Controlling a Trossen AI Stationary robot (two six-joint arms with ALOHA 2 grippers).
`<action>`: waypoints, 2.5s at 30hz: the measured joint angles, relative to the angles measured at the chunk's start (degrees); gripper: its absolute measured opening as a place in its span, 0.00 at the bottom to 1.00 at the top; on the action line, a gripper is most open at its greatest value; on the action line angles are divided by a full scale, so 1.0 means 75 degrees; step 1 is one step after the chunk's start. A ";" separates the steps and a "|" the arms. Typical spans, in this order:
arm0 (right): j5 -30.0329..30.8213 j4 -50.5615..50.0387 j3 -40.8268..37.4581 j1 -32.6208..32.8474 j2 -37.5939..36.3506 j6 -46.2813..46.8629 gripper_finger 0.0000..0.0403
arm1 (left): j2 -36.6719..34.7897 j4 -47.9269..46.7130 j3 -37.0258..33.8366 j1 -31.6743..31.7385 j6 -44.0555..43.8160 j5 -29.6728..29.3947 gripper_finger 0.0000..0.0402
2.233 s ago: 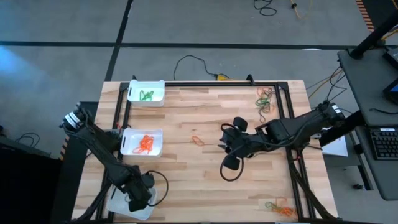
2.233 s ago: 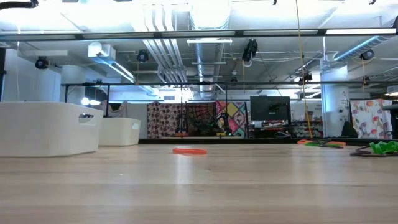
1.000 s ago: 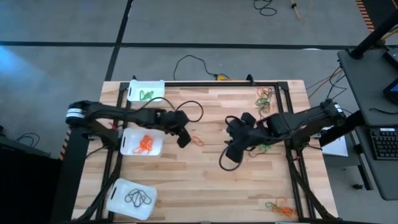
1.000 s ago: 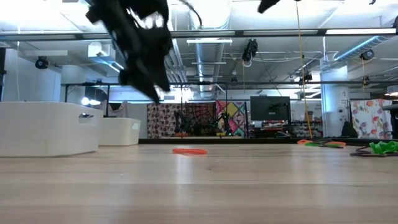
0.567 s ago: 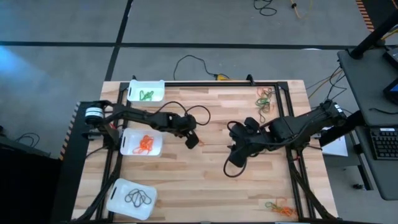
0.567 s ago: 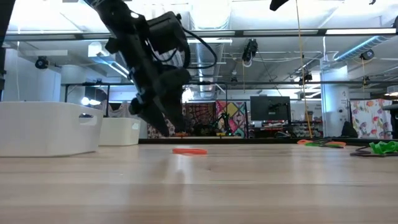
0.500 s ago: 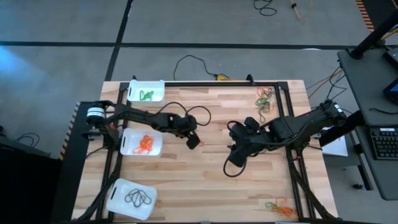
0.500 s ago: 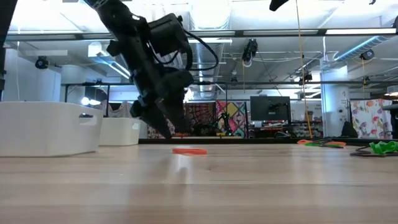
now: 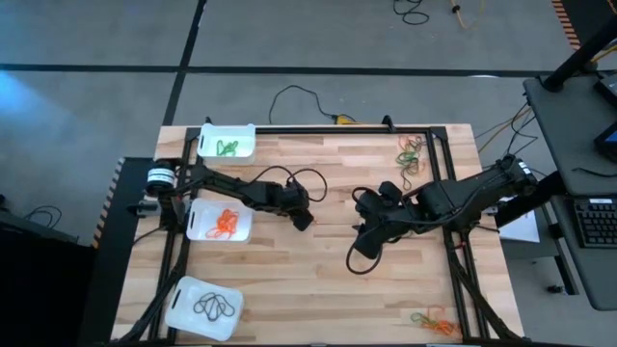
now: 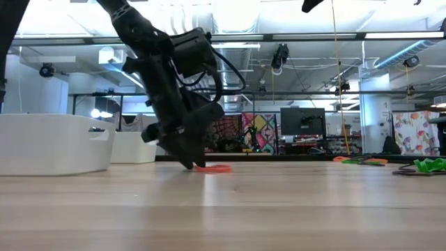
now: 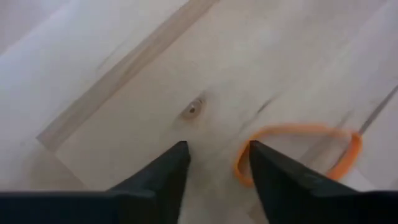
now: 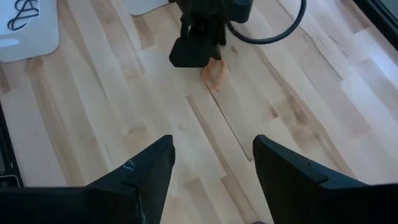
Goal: Sort rubber bands into baskets
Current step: Put the orange rubber band into the middle white bin, then put the green rubber band into the top white bin
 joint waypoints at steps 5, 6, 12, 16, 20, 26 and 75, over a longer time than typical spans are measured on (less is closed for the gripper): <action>0.0000 0.0000 -0.0001 0.0000 0.0000 -0.0003 0.53 | 0.0046 0.0071 0.0000 -0.0290 -0.0474 -0.0274 0.10; 0.0000 0.0000 -0.0003 0.0000 0.0001 -0.0003 0.53 | 0.0048 0.0083 0.0006 -0.0340 -0.0493 -0.0293 0.05; -0.0023 -0.0003 -0.0003 0.0000 0.0003 -0.0003 0.53 | -0.0089 -0.0508 0.0223 -0.0379 -0.0450 -0.0079 0.02; -0.0301 -0.0012 -0.0003 0.0000 0.0006 0.0000 0.53 | -0.0582 -0.1625 0.0537 -0.0416 -0.0074 -0.0023 0.00; -0.0421 -0.0013 -0.0003 0.0000 0.0006 0.0113 0.53 | -0.1584 -0.3083 0.0935 -0.0453 0.0220 -0.0276 0.00; -0.0425 -0.0009 -0.0009 0.0000 0.0006 0.0189 0.53 | -0.3479 -0.5351 0.1247 -0.0872 0.0006 -0.0657 0.00; -0.1736 0.0479 -0.3988 -0.0268 0.0356 0.4308 0.49 | -0.5720 -0.7642 0.0050 -0.3499 -0.2320 -0.0727 0.52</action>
